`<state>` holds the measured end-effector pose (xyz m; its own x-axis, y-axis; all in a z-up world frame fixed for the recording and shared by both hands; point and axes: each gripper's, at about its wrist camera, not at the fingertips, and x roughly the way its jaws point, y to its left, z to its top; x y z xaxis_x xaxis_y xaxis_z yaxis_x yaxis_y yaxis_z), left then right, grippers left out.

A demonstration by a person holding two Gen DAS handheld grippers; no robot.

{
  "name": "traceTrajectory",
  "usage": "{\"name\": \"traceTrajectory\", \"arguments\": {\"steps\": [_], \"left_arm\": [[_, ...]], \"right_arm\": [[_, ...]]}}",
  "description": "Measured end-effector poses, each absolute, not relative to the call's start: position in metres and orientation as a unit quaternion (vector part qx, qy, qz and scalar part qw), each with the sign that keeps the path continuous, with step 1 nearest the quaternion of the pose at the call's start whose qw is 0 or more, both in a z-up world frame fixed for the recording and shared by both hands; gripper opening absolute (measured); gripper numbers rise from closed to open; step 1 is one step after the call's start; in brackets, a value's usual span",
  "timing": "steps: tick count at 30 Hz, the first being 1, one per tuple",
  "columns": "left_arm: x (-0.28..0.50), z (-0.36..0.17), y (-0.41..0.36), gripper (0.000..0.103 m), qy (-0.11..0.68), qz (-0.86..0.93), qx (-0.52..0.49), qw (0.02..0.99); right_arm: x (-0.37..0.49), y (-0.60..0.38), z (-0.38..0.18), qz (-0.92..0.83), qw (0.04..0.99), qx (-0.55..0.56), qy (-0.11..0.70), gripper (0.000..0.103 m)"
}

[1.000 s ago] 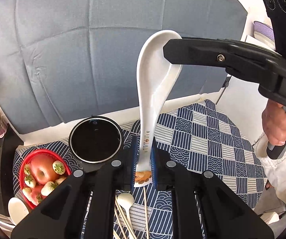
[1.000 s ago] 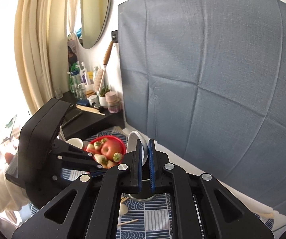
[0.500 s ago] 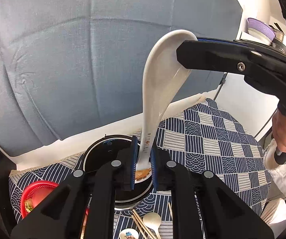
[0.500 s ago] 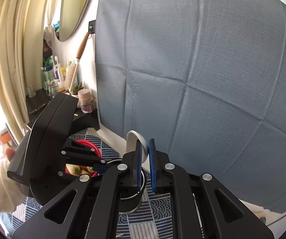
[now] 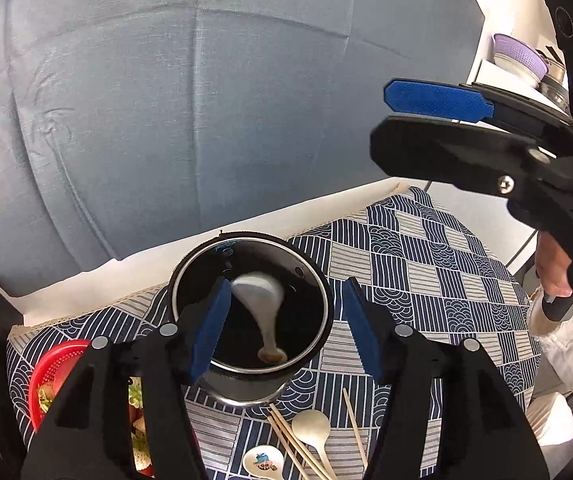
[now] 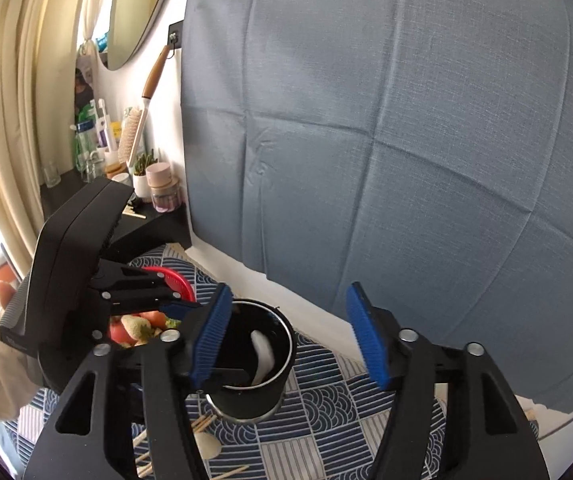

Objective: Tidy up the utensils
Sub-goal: 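Open the right tool to release the spoon and withdraw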

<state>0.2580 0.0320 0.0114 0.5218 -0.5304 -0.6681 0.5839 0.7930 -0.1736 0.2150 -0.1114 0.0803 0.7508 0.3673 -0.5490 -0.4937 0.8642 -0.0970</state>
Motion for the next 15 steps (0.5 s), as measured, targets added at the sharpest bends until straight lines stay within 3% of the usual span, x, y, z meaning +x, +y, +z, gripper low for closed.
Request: {"name": "traceTrajectory", "arguments": {"steps": [4, 8, 11, 15], "left_arm": [[0.245, 0.014, 0.039, 0.068, 0.379, -0.300, 0.040, 0.875], [0.227, 0.020, 0.048, 0.075, 0.384, -0.281, 0.042, 0.879], [0.211, 0.024, 0.057, 0.083, 0.387, -0.261, 0.044, 0.883], [0.193, 0.026, 0.069, 0.087, 0.395, -0.245, 0.040, 0.885]], "right_arm": [[0.205, -0.119, 0.092, 0.232, 0.933, -0.096, 0.258, 0.077], [0.196, -0.122, 0.097, 0.233, 0.933, -0.086, 0.260, 0.083], [0.190, -0.122, 0.096, 0.240, 0.930, -0.080, 0.267, 0.084], [0.180, -0.117, 0.092, 0.250, 0.924, -0.081, 0.277, 0.085]]}}
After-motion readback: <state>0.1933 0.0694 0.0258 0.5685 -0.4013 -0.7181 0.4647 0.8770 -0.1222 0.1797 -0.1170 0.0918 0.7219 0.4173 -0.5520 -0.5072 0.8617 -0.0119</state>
